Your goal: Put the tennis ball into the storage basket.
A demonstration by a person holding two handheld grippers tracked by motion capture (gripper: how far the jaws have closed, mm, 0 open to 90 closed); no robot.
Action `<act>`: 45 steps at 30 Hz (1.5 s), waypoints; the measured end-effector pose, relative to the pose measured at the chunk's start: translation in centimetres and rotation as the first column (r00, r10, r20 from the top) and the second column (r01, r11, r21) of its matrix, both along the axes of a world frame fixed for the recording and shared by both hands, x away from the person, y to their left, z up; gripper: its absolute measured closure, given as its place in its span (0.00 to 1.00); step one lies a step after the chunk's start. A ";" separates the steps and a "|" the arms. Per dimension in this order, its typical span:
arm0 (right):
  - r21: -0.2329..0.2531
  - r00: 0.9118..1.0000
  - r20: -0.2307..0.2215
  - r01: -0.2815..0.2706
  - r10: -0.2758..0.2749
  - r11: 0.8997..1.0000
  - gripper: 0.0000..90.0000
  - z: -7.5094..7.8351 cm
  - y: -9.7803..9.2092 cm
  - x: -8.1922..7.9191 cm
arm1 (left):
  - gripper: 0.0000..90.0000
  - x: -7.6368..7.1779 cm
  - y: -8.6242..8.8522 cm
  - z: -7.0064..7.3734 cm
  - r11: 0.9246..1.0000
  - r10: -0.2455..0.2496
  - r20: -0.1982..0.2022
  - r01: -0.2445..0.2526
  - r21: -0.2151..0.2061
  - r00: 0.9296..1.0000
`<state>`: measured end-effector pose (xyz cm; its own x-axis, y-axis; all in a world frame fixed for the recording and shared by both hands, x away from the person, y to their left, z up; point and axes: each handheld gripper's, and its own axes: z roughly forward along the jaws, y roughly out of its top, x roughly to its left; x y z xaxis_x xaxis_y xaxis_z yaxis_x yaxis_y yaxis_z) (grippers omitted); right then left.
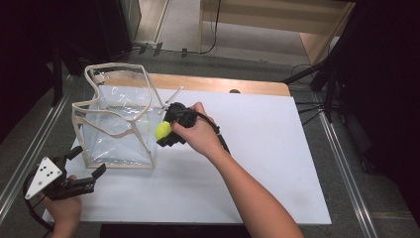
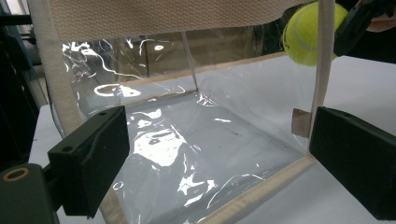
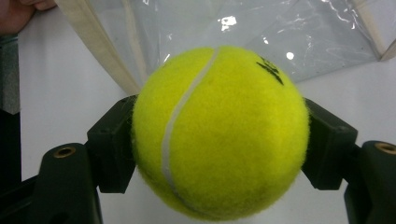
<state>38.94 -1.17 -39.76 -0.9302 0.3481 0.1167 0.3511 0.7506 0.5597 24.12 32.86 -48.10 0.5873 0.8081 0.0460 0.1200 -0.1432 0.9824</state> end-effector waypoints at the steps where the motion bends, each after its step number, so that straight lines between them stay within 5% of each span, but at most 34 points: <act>1: -0.003 1.000 -0.006 0.005 -0.005 1.000 0.26 0.2 0.0 -0.1 | 0.06 0.0 0.0 0.0 1.000 0.000 0.000 0.000 0.000 1.000; 45: -0.009 0.998 0.047 -0.036 0.037 0.999 0.26 8.0 0.2 0.2 | 0.06 0.0 0.0 0.0 1.000 0.000 -0.001 0.000 0.000 1.000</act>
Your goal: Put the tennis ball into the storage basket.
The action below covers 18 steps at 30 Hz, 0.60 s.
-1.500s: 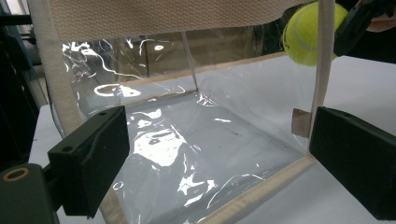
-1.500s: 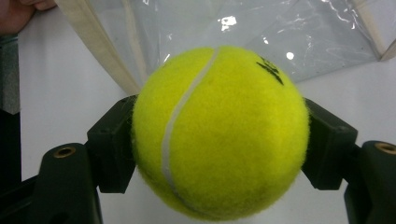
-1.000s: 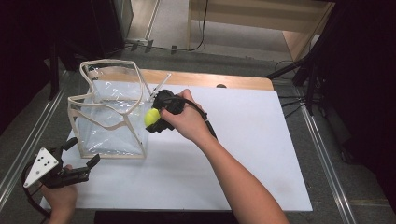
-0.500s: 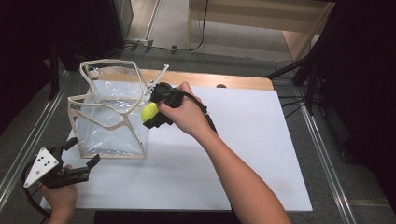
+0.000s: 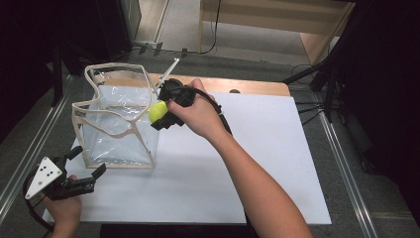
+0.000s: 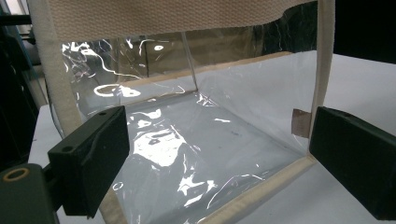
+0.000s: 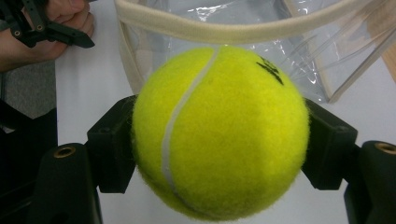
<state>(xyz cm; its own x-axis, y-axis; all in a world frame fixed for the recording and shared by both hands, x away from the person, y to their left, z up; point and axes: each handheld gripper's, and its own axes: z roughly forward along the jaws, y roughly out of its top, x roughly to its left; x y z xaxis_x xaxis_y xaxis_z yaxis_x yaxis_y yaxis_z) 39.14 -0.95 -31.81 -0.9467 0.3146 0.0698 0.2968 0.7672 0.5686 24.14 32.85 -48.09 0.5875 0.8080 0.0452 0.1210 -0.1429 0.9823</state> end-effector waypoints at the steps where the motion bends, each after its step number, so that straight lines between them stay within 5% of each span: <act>1: -0.005 1.000 0.000 -0.004 0.004 1.000 0.26 0.2 0.0 0.1 | 0.06 0.0 0.0 0.0 1.000 -0.001 0.001 0.001 0.000 1.000; 18: 0.011 1.000 0.011 -0.009 0.009 1.000 0.26 3.2 0.5 1.0 | 0.06 0.0 0.0 0.0 1.000 -0.002 0.002 0.002 -0.002 1.000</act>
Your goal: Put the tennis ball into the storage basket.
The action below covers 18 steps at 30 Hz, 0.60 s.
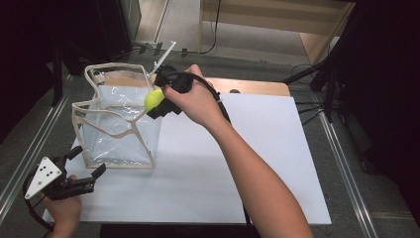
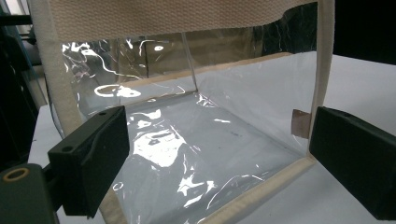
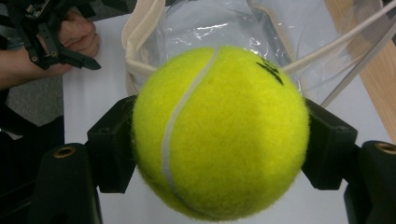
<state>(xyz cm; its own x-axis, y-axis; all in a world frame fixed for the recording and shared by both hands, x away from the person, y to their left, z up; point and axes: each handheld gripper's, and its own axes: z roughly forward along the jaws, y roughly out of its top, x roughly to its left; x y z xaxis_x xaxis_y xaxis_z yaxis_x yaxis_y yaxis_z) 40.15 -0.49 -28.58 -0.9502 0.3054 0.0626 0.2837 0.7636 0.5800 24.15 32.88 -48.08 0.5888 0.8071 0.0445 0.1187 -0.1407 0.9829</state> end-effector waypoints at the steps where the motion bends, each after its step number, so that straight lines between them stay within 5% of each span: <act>1: 0.000 1.000 0.001 0.001 -0.001 1.000 0.26 0.1 0.0 0.1 | 0.06 0.0 0.0 0.0 1.000 0.000 0.000 0.000 0.000 1.000; 18: 0.000 1.000 0.011 0.000 0.000 1.000 0.26 1.8 1.3 1.1 | 0.06 0.0 0.1 0.0 1.000 -0.003 0.000 0.003 0.004 1.000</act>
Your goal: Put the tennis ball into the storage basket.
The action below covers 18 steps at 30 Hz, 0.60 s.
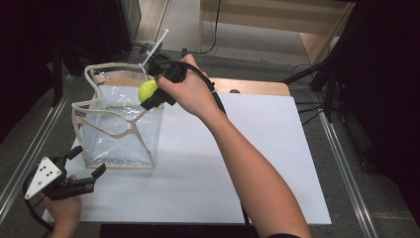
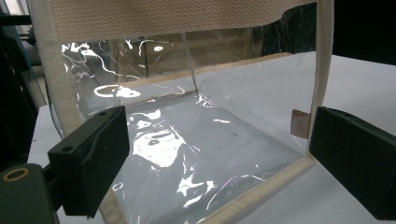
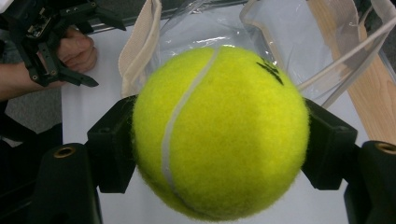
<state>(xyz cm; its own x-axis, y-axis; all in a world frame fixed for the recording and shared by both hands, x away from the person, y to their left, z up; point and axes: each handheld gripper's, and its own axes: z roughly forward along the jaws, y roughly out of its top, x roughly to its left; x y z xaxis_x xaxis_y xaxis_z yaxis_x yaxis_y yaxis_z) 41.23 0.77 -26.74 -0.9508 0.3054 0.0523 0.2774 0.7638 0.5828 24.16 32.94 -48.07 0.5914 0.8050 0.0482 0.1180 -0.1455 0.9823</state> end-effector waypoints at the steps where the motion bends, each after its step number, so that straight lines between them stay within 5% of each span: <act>1: -0.002 1.000 -0.001 -0.001 0.001 1.000 0.26 0.1 0.3 0.1 | 0.06 0.0 0.0 0.0 1.000 0.000 -0.001 0.000 -0.005 1.000; 18: -0.012 1.000 -0.004 -0.013 0.013 1.000 0.26 0.0 2.6 0.9 | 0.06 0.0 0.0 0.0 1.000 0.000 -0.002 0.000 -0.007 1.000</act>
<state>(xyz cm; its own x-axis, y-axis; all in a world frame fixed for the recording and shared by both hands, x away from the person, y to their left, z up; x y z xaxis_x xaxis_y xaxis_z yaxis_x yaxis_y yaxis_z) 42.08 3.34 -26.74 -0.9545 0.2935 0.0528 0.2698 0.7743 0.5724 24.14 32.95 -48.07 0.5914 0.8053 0.0416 0.1201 -0.1389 0.9830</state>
